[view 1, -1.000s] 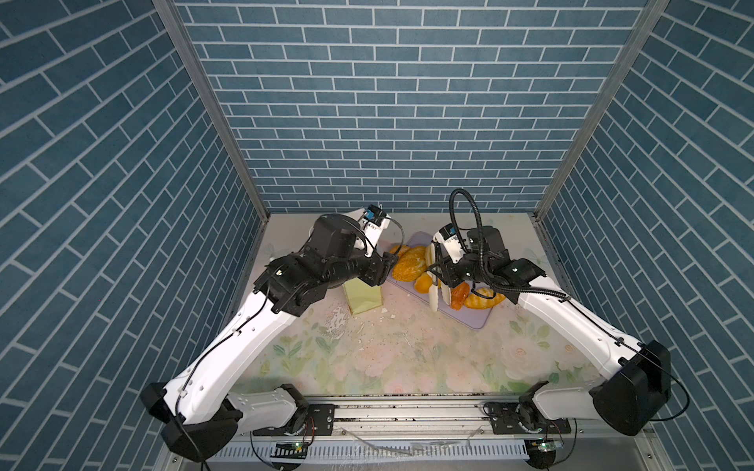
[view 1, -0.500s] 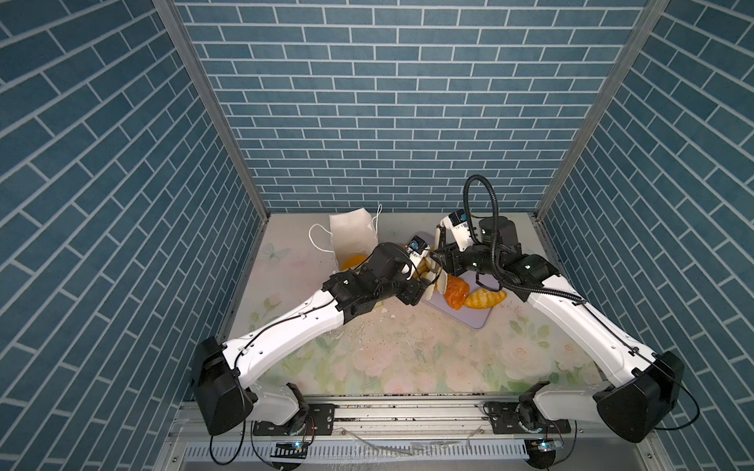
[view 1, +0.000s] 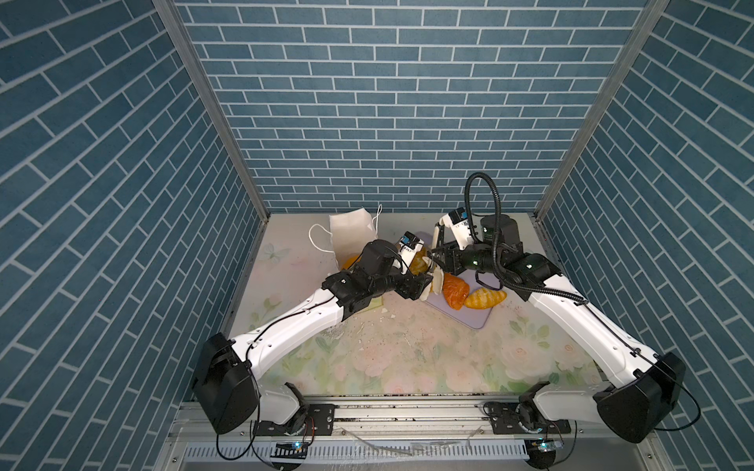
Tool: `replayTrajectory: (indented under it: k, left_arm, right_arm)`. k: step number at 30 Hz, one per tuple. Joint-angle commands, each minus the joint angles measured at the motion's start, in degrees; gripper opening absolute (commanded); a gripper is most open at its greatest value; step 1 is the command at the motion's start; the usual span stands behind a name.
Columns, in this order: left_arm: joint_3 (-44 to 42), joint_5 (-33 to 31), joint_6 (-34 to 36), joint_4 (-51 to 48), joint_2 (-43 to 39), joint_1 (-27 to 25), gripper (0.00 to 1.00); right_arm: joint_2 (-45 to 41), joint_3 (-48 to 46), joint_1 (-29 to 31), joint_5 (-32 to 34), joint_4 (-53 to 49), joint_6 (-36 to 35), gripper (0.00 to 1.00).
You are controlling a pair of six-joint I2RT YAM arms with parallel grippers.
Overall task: Place the fake bread into the paper bag
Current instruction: 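Grasp the tongs with the left gripper next to the right gripper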
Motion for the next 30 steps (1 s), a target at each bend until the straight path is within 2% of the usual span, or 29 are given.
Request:
replayTrajectory:
  k: [1,5,13,22,30]
  left_arm:
    - [0.6,4.87,-0.18,2.93,1.46,-0.12,0.8]
    - [0.5,3.7,-0.08,3.52,2.35,-0.12,0.78]
    - [-0.76,1.81,-0.81,7.28,2.9,-0.12,0.68]
    - [-0.88,2.45,-0.34,8.66,3.73,-0.12,0.44]
    - [-1.07,2.84,-0.71,9.87,3.58,-0.07,0.31]
  right_arm:
    - [-1.35,2.61,-0.25,-2.41,2.28,2.05,0.41]
    - [-1.42,2.7,-0.26,-2.52,2.92,2.67,0.41]
    - [-1.43,2.1,-0.21,-3.41,3.6,3.66,0.41]
    - [-1.69,0.96,-0.21,-3.84,4.55,4.52,0.41]
    - [-1.74,0.06,-0.25,-4.36,4.91,4.98,0.42]
